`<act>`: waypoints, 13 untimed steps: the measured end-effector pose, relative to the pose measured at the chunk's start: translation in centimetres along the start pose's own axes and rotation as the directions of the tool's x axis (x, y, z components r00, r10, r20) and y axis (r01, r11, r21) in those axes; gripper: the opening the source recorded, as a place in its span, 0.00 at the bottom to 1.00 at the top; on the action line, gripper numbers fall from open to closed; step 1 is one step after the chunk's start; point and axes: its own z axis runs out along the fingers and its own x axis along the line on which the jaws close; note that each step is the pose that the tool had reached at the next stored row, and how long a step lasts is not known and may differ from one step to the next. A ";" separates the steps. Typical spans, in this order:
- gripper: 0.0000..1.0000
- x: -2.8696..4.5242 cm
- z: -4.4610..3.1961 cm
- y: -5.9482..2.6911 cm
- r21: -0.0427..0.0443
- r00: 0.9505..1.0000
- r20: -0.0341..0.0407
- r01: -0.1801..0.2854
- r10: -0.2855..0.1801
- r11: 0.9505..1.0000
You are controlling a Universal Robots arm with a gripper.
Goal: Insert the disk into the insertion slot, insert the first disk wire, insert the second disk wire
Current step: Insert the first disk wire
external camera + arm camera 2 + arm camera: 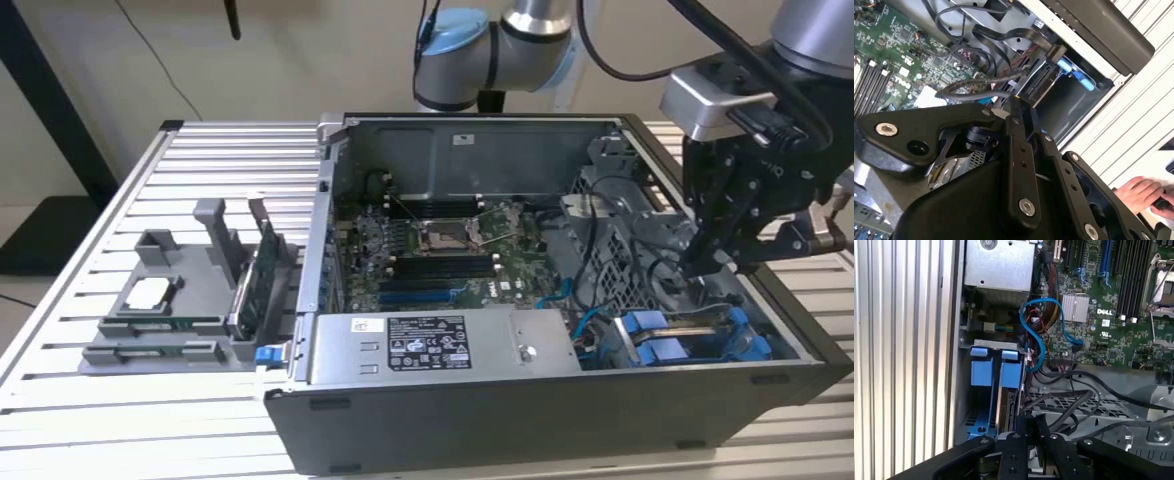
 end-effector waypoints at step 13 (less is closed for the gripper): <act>0.19 0.82 1.42 -0.13 -0.020 0.999 -0.002 -0.043 0.043 0.999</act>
